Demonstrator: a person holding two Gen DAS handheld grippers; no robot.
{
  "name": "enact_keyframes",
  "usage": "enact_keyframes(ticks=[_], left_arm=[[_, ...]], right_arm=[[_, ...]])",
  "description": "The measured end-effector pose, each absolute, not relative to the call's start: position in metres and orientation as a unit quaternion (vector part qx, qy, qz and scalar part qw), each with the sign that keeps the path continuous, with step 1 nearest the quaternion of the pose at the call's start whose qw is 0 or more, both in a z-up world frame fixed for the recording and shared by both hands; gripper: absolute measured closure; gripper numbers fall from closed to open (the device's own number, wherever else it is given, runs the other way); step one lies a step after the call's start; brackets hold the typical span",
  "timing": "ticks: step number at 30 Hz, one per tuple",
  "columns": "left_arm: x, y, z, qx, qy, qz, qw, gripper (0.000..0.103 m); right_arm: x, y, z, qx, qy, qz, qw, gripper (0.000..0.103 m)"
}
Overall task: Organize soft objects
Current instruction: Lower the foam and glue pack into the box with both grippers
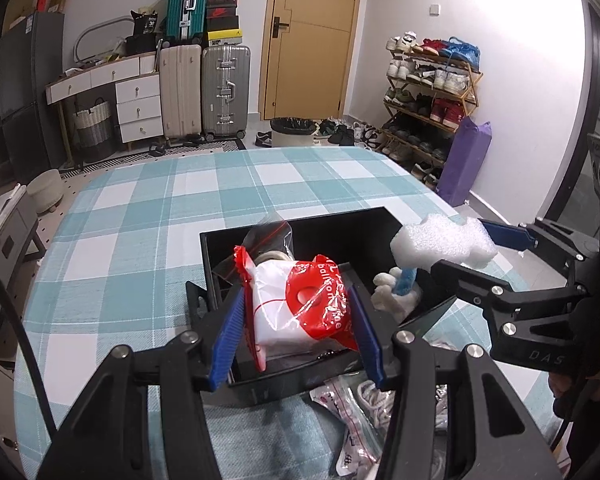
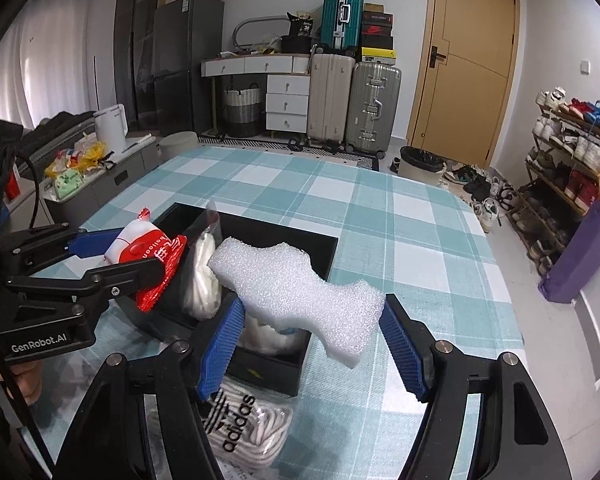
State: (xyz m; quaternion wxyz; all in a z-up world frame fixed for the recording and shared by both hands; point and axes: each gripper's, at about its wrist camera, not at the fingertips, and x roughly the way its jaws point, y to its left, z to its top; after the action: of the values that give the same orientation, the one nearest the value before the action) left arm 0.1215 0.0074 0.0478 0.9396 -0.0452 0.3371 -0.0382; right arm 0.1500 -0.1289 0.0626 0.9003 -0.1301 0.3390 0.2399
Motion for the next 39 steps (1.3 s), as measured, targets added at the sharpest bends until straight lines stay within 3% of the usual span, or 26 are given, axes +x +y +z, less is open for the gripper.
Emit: enact_keyframes(ticks=[39], left_arm=[[0.133,0.004,0.030,-0.024,0.349,-0.064,0.935,0.050]], right_arm=[[0.190,-0.076,0.032,-0.198,0.335,0.302,0.870,0.032]])
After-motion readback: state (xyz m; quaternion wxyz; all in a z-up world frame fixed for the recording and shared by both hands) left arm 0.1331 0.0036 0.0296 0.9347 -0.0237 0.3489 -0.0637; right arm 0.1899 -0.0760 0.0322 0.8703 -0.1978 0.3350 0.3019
